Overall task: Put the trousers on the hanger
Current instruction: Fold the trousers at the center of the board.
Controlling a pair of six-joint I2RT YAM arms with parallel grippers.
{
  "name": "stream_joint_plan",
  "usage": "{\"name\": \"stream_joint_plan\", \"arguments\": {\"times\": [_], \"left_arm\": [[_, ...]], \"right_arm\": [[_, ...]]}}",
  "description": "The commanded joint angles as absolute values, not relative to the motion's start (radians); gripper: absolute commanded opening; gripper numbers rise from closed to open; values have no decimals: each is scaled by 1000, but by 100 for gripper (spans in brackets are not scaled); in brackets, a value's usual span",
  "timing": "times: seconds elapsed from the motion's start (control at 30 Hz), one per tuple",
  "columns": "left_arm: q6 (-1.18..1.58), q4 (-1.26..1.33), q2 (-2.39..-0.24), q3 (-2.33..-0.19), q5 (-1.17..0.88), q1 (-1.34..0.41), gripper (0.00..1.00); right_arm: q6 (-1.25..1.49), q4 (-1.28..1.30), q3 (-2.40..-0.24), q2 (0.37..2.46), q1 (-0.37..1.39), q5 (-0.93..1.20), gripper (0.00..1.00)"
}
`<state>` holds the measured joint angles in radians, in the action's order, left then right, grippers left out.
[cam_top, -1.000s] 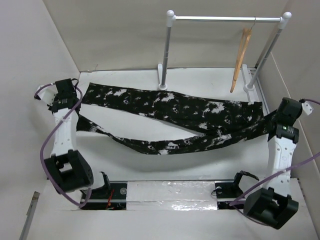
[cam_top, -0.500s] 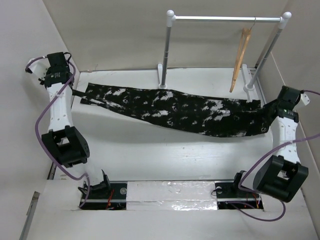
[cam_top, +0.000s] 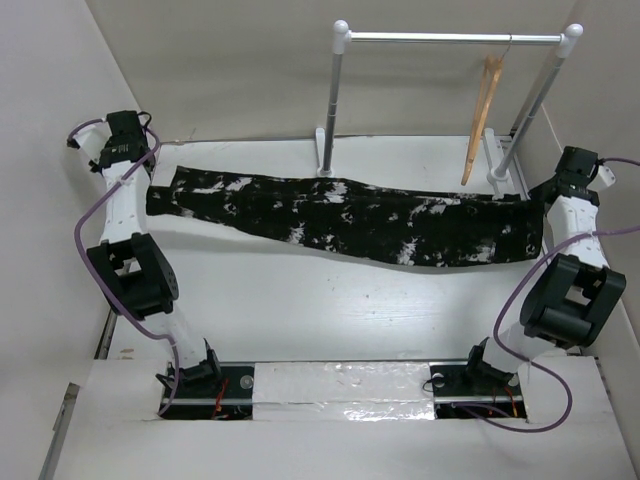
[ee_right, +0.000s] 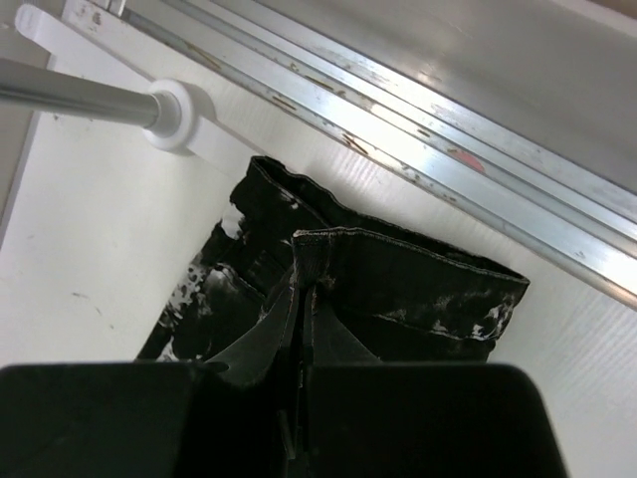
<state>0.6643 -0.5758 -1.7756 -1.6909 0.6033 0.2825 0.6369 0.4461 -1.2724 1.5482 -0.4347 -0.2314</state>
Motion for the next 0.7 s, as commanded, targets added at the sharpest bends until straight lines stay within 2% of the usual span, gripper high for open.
{"name": "stream_joint_plan", "arguments": {"times": [0.0,0.27,0.67], "left_arm": [[611,-517,-1736,-1692,675,296,0],[569,-564,-1922,-1873,724,258,0],[494,-542,-2226,-2218,657,225,0]], "right_arm": [[634,382,-1364,1569,-433,-324,0],[632,327,-1376,1629,-423,-336,0],[618,256,-1425,1715,-423,-318,0]]}}
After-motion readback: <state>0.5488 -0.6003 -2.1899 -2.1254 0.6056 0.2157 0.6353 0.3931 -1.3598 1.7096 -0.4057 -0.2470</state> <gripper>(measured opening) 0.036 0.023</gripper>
